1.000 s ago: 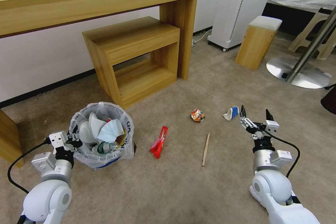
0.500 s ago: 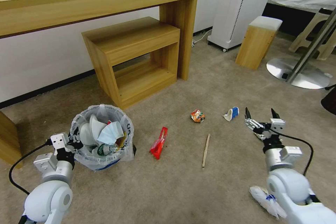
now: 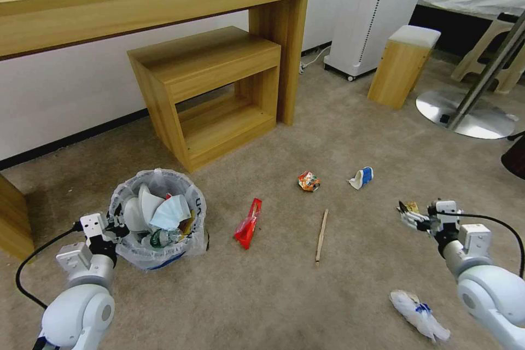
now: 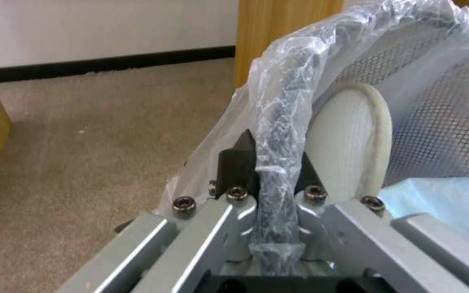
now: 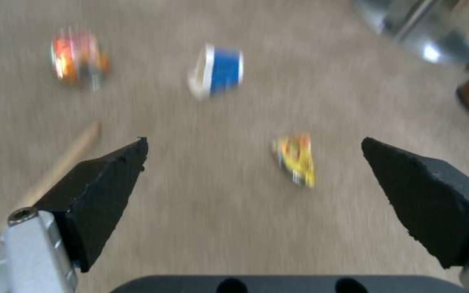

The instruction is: Pick up the trash bin and place the garbage on the floor into it.

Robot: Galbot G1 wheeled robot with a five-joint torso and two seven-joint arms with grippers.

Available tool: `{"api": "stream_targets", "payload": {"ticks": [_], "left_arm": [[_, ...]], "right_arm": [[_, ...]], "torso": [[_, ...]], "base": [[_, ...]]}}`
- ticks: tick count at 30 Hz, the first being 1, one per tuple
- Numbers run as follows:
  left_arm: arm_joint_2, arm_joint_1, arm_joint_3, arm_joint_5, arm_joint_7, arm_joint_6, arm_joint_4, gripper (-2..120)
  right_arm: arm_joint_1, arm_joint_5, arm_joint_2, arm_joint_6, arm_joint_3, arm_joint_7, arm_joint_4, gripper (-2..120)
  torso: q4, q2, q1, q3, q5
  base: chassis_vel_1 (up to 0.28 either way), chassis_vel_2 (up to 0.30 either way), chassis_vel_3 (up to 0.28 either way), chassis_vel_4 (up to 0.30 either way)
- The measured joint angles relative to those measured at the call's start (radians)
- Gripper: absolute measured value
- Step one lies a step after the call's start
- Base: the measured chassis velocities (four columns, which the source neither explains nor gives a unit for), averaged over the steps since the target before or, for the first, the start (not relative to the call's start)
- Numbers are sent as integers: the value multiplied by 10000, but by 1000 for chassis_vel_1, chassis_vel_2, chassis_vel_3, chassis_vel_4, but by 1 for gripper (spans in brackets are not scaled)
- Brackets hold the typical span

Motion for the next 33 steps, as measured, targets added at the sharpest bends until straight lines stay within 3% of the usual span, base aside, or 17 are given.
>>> {"api": "stream_targets", "payload": {"ticks": [6,17,24,33], "left_arm": [[-107,-93,89,114,29,-40,151,2],[-262,-246,226,321,69,-133,420,2],[-388,-265,230,451,114,-234,517,2],[-404,-293,211,483,130,-254,546,2]], "right_arm": [[-392,-85,-786,-421,-944,57,-79,100],[-2094,-1258,-1825,-786,-2389,-777,-396,100],[-2844,-1942,-1724,-686,-2983,-271,-1130,100],[-1591,-2238,-1300,-186,-4021,-63,-2425,100]], "torso": [[0,0,0,0,0],[-2,0,0,0,-2],[-1,0,0,-1,-4],[1,0,0,1,-2]], "base": [[0,0,0,0],[0,0,0,0],[0,0,0,0],[0,0,0,0]]}}
